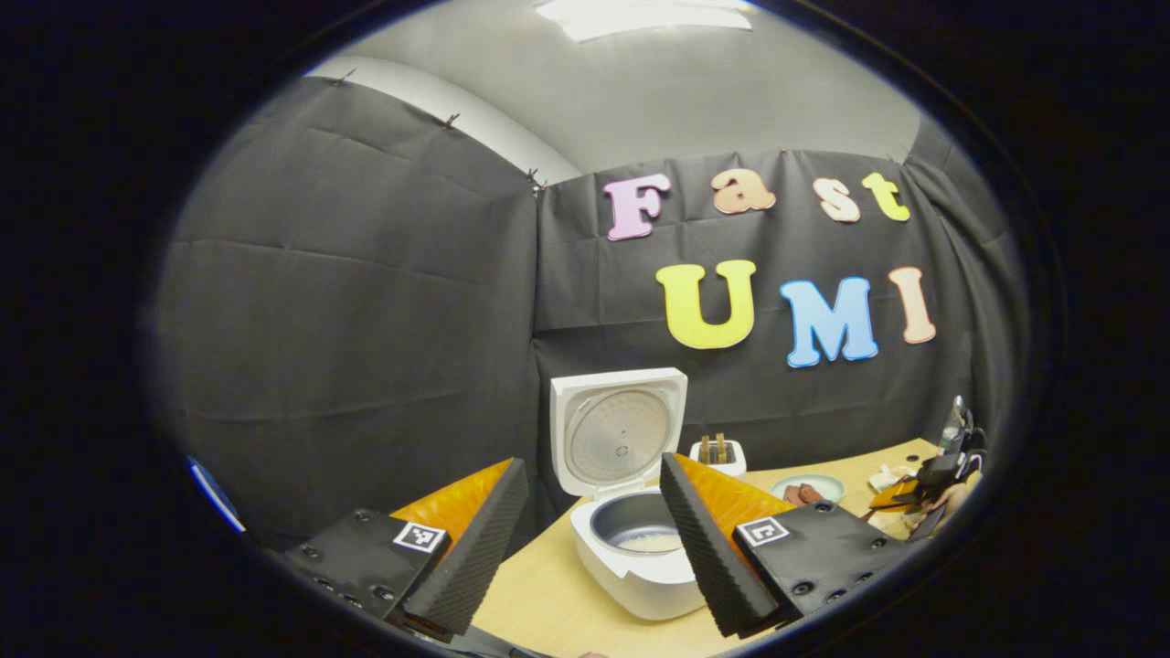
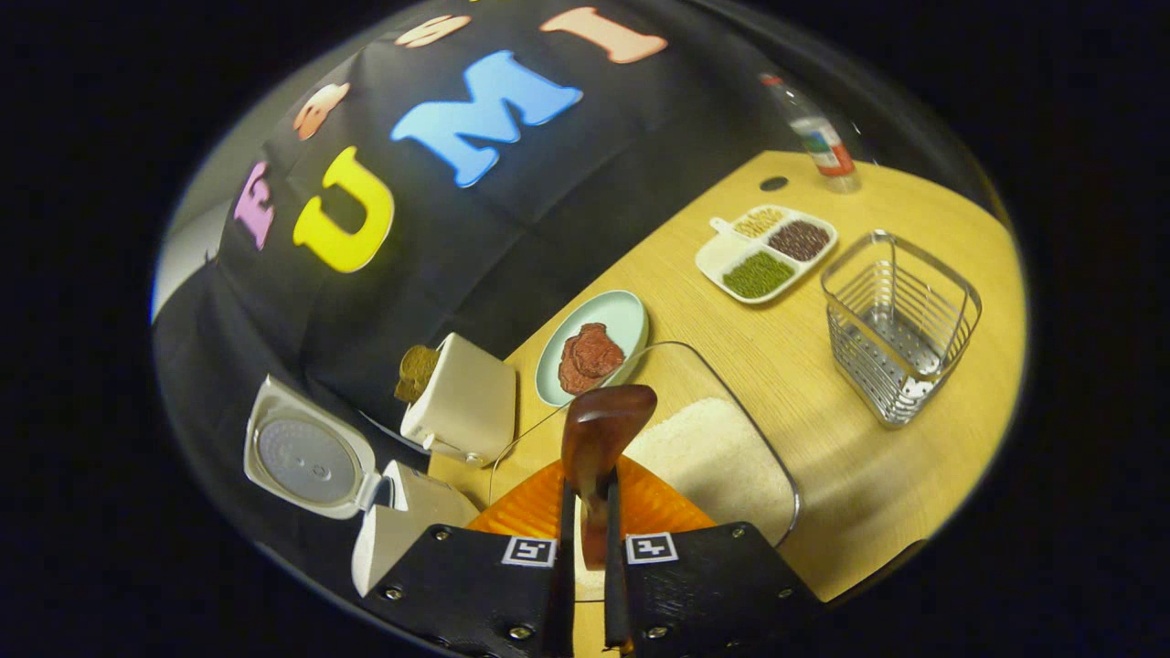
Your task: Close the left gripper, press the button to open the rice cooker; take a wooden spoon from the chopstick holder with the right hand, scoop a spoonful of rice and pour it into the rice cooker, then put the wooden spoon back into the chopstick holder.
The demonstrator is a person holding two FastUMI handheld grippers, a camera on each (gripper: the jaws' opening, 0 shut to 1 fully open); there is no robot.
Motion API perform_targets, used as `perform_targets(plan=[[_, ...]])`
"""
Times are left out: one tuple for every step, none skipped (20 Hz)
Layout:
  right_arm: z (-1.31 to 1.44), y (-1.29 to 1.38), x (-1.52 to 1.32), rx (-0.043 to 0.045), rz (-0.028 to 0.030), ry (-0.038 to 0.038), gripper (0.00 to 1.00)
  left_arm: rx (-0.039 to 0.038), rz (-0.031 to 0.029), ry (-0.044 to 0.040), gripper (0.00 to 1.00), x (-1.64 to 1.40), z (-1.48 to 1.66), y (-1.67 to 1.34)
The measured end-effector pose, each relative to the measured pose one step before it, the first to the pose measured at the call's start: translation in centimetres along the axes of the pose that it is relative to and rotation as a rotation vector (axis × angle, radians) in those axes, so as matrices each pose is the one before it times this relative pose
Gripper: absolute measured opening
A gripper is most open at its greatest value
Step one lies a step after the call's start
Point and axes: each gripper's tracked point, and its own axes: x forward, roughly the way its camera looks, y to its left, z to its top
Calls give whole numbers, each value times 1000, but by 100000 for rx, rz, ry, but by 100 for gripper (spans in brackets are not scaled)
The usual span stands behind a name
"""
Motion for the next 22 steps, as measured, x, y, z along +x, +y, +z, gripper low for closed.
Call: perform_targets(plan=[[636, -234, 187, 3858, 472, -1174, 13, 581, -412, -201, 95, 107, 176, -255], [351, -269, -181, 2815, 984, -713, 13, 516, -446, -195, 95, -52, 230, -108], [375, -2, -180, 2068, 608, -782, 13, 413, -601, -173, 100, 44, 193, -262], [293, 12, -233, 909, 314, -551, 13, 421, -559, -267, 100, -102, 50, -292], [267, 200, -260, 1201, 1199, -174, 13, 211, -512, -358, 100, 146, 215, -299], [12, 484, -184, 1667, 1542, 264, 13, 20, -645, -193, 100, -24, 73, -335], [118, 590, -290, 2200, 1857, 225, 13, -93, -558, -320, 100, 84, 150, -349], [128, 729, -174, 2251, 2009, 67, 13, -90, -405, -154, 100, 63, -59, -235], [240, 860, -172, 2345, 2307, -108, 13, -274, -236, -214, 100, 64, 93, -74], [145, 920, -72, 1905, 2292, -238, 13, -465, -168, -148, 100, -3, 13, -115], [245, 908, -128, 1416, 2136, -56, 13, -508, -68, -44, 100, -26, -8, 46], [193, 960, -65, 779, 1906, -220, 13, -443, 34, 61, 100, 32, -69, -18], [302, 814, -13, 382, 1420, -330, 13, -336, 266, 100, 100, -30, -37, 174], [65, 963, -25, 152, 1546, -83, 13, -394, 270, 106, 100, 113, -250, 261], [33, 1047, 35, 155, 1622, -205, 13, -516, 376, 54, 100, 62, -153, 177], [7, 923, 92, 238, 1730, 213, 13, -512, 328, 107, 100, -7, -85, 211], [-178, 978, 128, 434, 1704, 333, 13, -440, 349, 172, 100, -22, -87, 263], [-319, 959, 115, 184, 1508, 509, 13, -404, 290, 208, 100, 79, -170, 214], [-271, 881, 181, 7, 1334, 442, 13, -334, 289, 252, 100, 163, -74, 254], [-280, 865, 253, -361, 1212, 516, 13, -223, 393, 76, 100, -22, -164, 261], [-312, 789, 241, -525, 1009, 681, 13, -163, 437, 71, 100, -78, -127, 244], [-448, 790, 370, -436, 1102, 836, 13, -273, 440, 22, 98, -68, -62, 246]])
